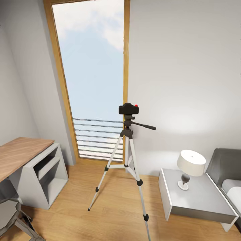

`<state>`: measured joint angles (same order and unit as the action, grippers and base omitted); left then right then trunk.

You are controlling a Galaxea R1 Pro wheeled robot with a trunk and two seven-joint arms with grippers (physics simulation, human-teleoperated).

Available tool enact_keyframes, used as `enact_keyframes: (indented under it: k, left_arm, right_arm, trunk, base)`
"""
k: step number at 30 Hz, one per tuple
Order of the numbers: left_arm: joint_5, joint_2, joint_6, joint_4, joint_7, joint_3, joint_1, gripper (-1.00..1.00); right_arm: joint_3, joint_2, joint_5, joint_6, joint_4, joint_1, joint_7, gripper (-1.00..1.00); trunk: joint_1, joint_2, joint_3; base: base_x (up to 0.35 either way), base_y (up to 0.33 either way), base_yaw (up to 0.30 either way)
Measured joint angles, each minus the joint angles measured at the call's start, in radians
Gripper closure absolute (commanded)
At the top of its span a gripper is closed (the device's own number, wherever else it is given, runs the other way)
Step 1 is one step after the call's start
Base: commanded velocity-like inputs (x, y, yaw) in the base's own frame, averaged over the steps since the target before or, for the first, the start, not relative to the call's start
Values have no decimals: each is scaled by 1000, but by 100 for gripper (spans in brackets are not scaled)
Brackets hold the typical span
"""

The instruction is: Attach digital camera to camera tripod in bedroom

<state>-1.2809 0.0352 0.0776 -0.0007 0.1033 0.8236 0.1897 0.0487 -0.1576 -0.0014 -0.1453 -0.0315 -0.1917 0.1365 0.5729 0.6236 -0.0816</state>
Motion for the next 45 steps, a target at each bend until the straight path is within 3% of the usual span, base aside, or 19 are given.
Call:
enact_keyframes:
  k: [11, 24, 45]
  left_arm:
    - [-6, 3, 2, -2, 12, -4, 0, -100]
    - [-70, 6, 3, -5, 1, -4, 0, -100]
    - [-78, 3, 3, -5, 0, -4, 0, -100]
  right_arm:
    - [0, 0, -1, 10, 0, 12, 0, -100]
    - [0, -1, -1, 12, 0, 26, 0, -100]
    - [-2, -8, 0, 10, 1, 29, -1, -100]
  trunk:
    - [0, 0, 18]
    - [0, 0, 39]
    - [0, 0, 49]
  base:
    - [0, 0, 0]
    - [0, 0, 0]
    - [0, 0, 0]
